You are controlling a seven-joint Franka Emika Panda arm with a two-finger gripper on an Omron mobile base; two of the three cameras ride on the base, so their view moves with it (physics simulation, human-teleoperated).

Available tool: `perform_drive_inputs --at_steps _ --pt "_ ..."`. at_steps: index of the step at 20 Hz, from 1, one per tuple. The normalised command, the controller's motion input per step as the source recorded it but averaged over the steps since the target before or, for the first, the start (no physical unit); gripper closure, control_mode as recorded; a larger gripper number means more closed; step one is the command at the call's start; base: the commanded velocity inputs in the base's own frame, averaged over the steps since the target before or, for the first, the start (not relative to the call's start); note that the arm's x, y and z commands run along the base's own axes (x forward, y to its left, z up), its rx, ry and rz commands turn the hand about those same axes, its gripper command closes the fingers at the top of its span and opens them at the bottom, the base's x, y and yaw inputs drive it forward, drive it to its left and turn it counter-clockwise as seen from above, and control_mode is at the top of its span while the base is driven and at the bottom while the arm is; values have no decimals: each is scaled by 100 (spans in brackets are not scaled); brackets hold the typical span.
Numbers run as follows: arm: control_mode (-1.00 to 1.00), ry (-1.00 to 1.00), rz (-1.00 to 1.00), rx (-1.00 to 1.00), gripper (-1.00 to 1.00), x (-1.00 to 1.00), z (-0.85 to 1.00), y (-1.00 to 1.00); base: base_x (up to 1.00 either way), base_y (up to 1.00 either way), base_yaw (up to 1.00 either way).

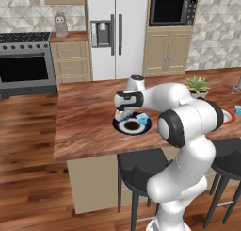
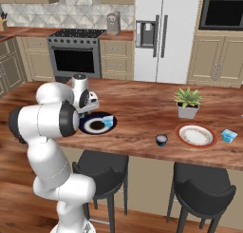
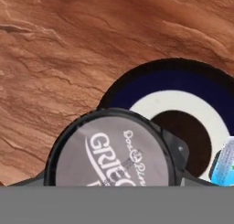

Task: Place two yogurt containers on each plate.

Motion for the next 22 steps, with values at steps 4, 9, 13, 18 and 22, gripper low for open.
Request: perform_drive_inputs --at_steps 4,9,13,18,22 --pt "-100 0 0 0 100 0 -15 -21 0 0 0" --pt "-100 0 0 0 100 11 -9 -12 0 0 0" --pt "-100 0 0 0 100 31 -19 0 0 0 0" --pt "-100 0 0 0 100 31 -26 0 0 0 0" --pt "-100 0 0 0 100 18 -25 0 0 0 0"
